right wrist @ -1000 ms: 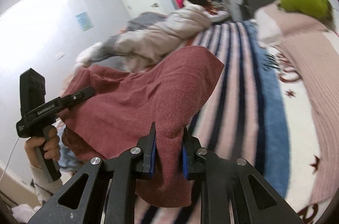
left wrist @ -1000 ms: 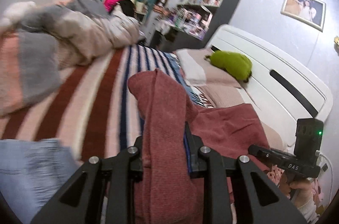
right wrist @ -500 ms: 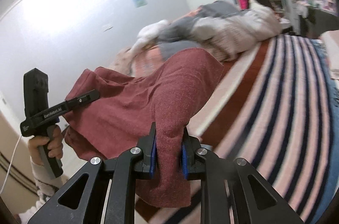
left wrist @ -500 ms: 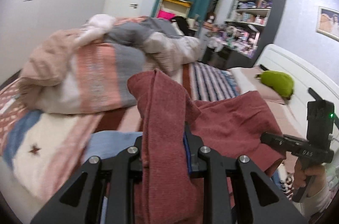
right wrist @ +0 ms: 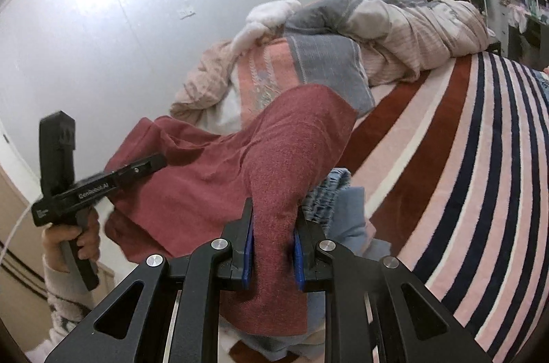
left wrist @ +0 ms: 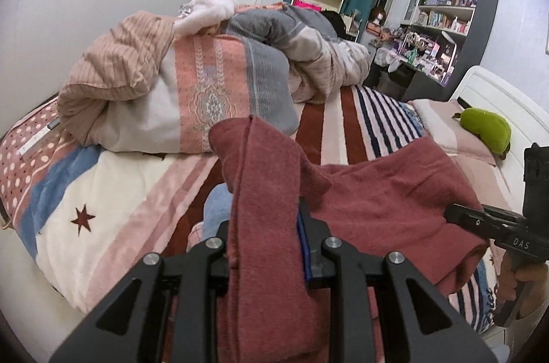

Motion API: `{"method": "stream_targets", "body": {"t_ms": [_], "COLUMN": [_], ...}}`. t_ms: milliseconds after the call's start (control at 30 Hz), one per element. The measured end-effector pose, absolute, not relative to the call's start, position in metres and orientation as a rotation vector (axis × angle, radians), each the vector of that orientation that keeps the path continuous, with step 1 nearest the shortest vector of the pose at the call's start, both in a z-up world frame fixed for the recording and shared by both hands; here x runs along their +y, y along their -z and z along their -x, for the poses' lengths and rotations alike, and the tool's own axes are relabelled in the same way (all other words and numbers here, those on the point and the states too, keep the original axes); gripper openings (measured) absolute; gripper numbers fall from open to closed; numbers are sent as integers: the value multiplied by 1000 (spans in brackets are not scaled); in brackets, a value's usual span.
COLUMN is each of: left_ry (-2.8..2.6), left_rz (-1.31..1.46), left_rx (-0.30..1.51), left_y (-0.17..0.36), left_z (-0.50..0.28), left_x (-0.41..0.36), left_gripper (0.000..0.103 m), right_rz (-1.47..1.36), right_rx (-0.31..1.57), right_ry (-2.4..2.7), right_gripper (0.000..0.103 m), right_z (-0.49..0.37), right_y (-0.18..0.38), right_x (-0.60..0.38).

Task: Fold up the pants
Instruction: 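Lift the folded pants with both grippers and carry them toward the clothes pile, then lower the folded pants onto the clothes pile and open both grippers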

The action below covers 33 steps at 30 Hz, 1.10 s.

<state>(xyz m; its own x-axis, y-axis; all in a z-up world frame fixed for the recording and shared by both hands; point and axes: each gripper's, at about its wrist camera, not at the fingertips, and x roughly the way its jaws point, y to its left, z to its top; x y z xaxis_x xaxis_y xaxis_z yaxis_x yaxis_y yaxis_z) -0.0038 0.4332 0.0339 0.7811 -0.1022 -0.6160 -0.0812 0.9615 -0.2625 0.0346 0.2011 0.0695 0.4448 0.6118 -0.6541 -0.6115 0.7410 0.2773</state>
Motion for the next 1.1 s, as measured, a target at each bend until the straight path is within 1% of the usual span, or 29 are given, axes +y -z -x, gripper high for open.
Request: {"method": "stream_targets", "body": {"t_ms": [267, 400, 467, 600, 733, 833, 900, 1000, 1100], "left_ry": [10, -2, -18, -51, -89, -103, -108, -112, -127], "left_rz": [260, 255, 242, 230, 205, 205, 199, 193, 189], "left_rx": [752, 756, 754, 738, 722, 701, 694, 680, 650], "left_y": [-3, -4, -7, -13, -22, -30, -33, -39, -47], "left_z": [-14, -14, -11, -5, 2, 10, 13, 18, 25], "left_x": [429, 429, 428, 432, 433, 435, 433, 428, 418], "left_gripper": [24, 26, 29, 31, 37, 45, 45, 47, 52], "right_rz": [-7, -23, -19, -21, -1, 1, 0, 12, 21], "right_rx": [873, 886, 886, 870, 857, 846, 838, 820, 795], "right_ry": [-725, -726, -727, -729, -722, -719, -717, -715, -719], "right_gripper": [13, 13, 14, 20, 22, 31, 37, 40, 46], "right_z": [-49, -50, -49, -46, -43, -39, -37, -31, -24], "right_y": [-41, -37, -38, -43, -47, -51, -55, -63, -72], "right_x": [191, 187, 187, 188, 190, 189, 188, 186, 183]}}
